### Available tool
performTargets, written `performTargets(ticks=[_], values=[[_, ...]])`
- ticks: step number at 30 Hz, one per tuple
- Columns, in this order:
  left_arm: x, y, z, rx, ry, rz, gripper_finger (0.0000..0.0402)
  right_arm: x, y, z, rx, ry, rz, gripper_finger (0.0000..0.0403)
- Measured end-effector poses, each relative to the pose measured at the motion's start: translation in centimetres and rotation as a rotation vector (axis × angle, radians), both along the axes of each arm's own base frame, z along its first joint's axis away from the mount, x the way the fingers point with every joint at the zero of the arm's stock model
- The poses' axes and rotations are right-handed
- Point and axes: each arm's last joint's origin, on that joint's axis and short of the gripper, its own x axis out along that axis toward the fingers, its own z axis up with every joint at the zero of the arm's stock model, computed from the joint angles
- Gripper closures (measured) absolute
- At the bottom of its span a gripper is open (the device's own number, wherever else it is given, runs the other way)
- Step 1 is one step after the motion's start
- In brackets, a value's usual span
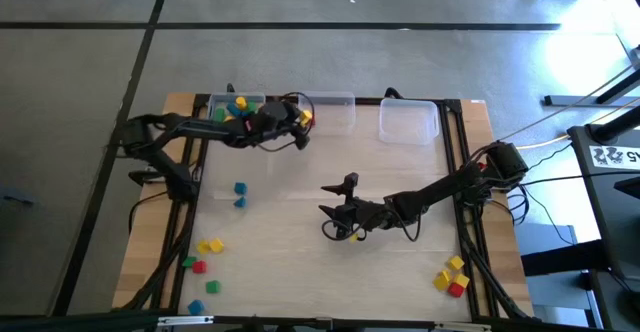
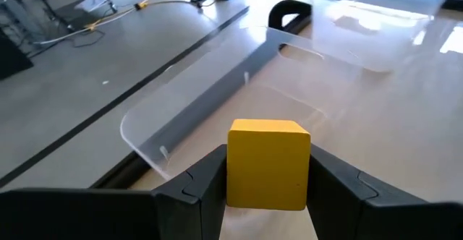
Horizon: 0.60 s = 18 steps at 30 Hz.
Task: Sort blocks by size
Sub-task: Put the square yellow block into the middle transparent bin
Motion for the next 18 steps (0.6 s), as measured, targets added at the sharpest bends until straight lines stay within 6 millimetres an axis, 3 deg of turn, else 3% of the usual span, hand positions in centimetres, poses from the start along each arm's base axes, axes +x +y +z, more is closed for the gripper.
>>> performTargets(ticks=[10,18], values=[[2.8,2.8,-1.4,-0.016,0.036,0.037,0.0247,0.0,0.0,0.0,-0.002,0.005,0.0,0.0125],[3.1,2.9,-2.0,-0.025,0.047,0.039,0.0247,0.0,0.0,-0.1,-0.003,0.008,0.0,0.0125]])
